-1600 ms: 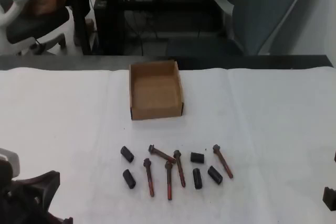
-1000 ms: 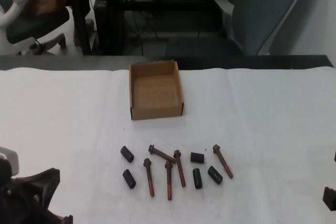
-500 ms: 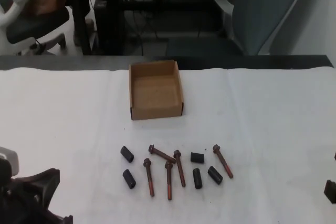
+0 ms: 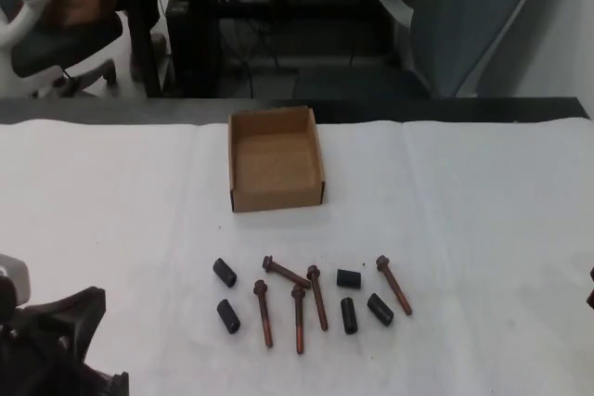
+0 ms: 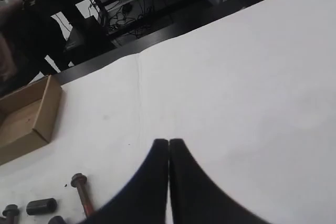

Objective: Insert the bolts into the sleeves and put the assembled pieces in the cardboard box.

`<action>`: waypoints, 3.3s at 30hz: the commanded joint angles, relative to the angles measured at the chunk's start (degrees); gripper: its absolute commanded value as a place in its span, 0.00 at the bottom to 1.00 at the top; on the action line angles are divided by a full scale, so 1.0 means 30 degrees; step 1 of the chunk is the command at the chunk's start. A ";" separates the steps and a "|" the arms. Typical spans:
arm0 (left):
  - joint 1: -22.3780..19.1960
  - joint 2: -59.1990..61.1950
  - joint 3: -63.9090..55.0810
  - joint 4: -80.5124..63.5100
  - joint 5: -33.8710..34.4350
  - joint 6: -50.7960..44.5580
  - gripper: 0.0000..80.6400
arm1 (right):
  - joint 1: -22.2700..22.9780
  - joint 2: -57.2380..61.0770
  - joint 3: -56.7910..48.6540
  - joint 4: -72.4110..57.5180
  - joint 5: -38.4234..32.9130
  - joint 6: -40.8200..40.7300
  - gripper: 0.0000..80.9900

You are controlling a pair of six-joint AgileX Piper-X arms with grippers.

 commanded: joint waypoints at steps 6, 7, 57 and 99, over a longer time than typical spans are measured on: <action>-0.0091 0.0118 -0.0022 -0.0813 0.1531 -0.1823 0.02 | -0.0058 0.0058 -0.0015 -0.0243 -0.4030 -0.5595 0.01; -0.0091 0.0118 -0.0022 -0.0834 0.2079 -0.2084 0.02 | -0.0058 0.0058 -0.0015 -0.0243 -0.4182 -0.5818 0.01; -0.6701 2.0975 -1.5076 0.7563 -0.4749 -1.2298 0.74 | 0.5736 0.5383 -0.9893 0.5508 -0.3242 -0.5766 0.36; -0.7378 1.8920 -1.5803 0.1263 0.1493 -0.6381 0.02 | 0.8591 2.2124 -1.6204 0.7938 -0.0461 -0.8476 0.36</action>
